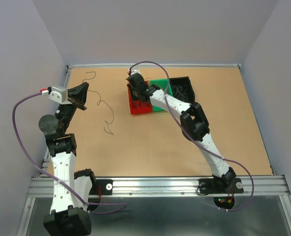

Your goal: Untangle the cables

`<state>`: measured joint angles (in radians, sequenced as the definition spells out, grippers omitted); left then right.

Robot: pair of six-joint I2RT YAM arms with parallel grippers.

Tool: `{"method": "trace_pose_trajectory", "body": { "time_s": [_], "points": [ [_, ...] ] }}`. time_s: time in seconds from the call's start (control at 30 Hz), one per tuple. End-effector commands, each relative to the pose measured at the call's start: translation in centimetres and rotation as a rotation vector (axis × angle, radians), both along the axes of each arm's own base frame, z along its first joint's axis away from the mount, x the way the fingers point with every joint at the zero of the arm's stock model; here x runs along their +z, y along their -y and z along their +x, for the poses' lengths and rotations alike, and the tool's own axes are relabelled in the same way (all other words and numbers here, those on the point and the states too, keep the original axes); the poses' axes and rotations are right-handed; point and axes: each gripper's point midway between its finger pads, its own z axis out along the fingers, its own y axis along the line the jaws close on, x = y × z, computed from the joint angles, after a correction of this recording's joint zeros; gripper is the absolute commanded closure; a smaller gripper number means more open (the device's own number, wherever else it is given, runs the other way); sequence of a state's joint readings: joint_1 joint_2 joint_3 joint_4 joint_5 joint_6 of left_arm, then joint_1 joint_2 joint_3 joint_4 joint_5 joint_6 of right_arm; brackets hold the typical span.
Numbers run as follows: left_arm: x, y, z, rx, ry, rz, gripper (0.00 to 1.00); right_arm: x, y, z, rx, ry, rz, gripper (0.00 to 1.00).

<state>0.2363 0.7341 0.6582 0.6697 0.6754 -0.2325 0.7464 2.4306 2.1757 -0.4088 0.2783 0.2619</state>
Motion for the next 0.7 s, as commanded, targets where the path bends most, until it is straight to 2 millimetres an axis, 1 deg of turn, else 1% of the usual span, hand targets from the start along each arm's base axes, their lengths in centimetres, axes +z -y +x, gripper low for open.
{"method": "trace_pose_trajectory", "body": {
  "time_s": [0.0,0.03,0.07,0.1,0.13,0.17,0.23,0.27,0.33,0.37,0.4,0.43,0.47,0.5,0.53,0.63,0.67],
  "points": [
    [1.1,0.4,-0.5,-0.012,0.067,0.031,0.98,-0.2,1.2,2.3,-0.034,0.027,-0.042,0.99],
    [1.1,0.5,-0.6,-0.015,0.064,0.03,0.99,-1.7,1.3,2.7,-0.036,0.013,-0.055,0.99],
    [1.0,0.5,-0.5,-0.014,0.064,0.031,0.98,-2.5,1.8,3.0,-0.043,0.005,-0.063,1.0],
    [1.0,0.5,-0.5,-0.017,0.062,0.029,0.99,-3.3,1.9,3.0,-0.045,-0.006,-0.068,1.0],
    [1.0,0.5,-0.5,-0.015,0.064,0.03,0.98,-4.8,2.2,3.0,-0.043,-0.029,-0.084,0.99],
    [1.0,0.5,-0.5,-0.016,0.065,0.032,0.98,-5.7,2.4,2.8,-0.043,-0.04,-0.097,0.99],
    [1.2,0.5,-0.6,-0.016,0.07,0.033,0.98,-6.5,2.6,2.5,-0.045,-0.057,-0.104,0.99],
    [1.3,0.6,-0.7,-0.018,0.07,0.032,0.99,-6.5,2.8,2.2,-0.052,-0.064,-0.101,0.99],
    [1.5,0.6,-0.8,-0.018,0.076,0.033,0.99,-5.2,2.7,2.1,-0.051,-0.053,-0.08,0.99],
    [1.5,0.6,-0.7,-0.017,0.074,0.032,0.99,-4.1,2.4,2.1,-0.045,-0.042,-0.057,0.99],
    [1.8,0.6,-0.8,-0.018,0.081,0.034,0.99,-2.8,1.9,2.2,-0.03,-0.016,-0.029,0.97],
    [1.9,0.7,-0.9,-0.017,0.082,0.036,0.98,-0.4,1.7,2.1,-0.018,0.01,0.002,0.89],
    [2.2,0.7,-1.0,-0.017,0.085,0.037,0.99,0.9,1.3,2.0,0.002,0.018,0.029,0.74],
    [2.1,0.8,-1.0,-0.025,0.082,0.04,0.99,3.4,1.2,1.8,0.006,0.045,0.061,0.69],
    [2.2,0.9,-1.0,-0.031,0.081,0.042,0.98,4.7,1.1,1.5,0.01,0.057,0.077,0.56],
    [2.0,1.4,-1.1,-0.063,0.07,0.049,0.99,7.7,1.3,0.6,0.019,0.087,0.106,0.4],
    [2.0,1.5,-0.9,-0.074,0.062,0.043,0.99,9.4,1.8,-0.4,0.027,0.097,0.123,0.26]
  ]
}}
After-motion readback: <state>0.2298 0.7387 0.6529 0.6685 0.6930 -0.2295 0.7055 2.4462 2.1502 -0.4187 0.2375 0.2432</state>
